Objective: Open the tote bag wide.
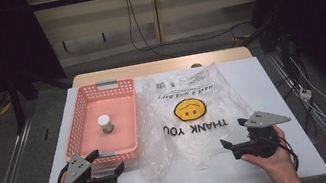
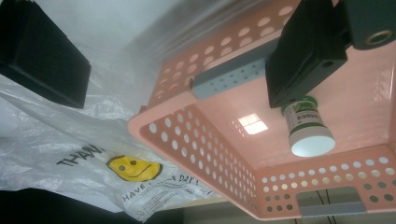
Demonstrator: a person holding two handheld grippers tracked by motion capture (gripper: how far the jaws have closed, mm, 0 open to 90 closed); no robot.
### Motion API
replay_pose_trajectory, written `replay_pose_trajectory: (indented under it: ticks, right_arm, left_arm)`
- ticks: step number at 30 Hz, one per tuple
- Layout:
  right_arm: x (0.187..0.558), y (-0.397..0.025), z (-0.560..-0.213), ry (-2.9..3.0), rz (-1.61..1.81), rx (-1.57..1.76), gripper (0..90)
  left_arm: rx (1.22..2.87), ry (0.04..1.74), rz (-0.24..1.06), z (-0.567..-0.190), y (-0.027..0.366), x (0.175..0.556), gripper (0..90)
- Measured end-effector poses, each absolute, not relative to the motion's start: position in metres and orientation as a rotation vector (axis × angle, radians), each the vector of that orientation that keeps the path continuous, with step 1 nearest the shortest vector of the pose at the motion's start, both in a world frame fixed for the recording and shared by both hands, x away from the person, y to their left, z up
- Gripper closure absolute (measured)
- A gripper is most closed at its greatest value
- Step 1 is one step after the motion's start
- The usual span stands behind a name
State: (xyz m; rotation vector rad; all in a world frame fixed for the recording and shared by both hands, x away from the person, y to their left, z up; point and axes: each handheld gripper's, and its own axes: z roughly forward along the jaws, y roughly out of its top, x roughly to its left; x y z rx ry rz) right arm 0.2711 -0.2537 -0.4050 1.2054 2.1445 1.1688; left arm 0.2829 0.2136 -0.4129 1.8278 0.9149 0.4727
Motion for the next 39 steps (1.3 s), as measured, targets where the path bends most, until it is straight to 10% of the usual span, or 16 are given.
replay_pose_trajectory:
  ticks: [24, 39]
  right_arm:
    - [0.305, -0.168, -0.450, 2.533, 0.976, 1.076, 17.9]
    - [0.312, -0.175, -0.456, 2.546, 0.952, 1.095, 50.3]
  left_arm:
    - [1.810, 0.899, 0.467, -0.410, 0.218, 0.280, 6.9]
    - [1.816, 0.896, 0.467, -0.410, 0.219, 0.280, 6.9]
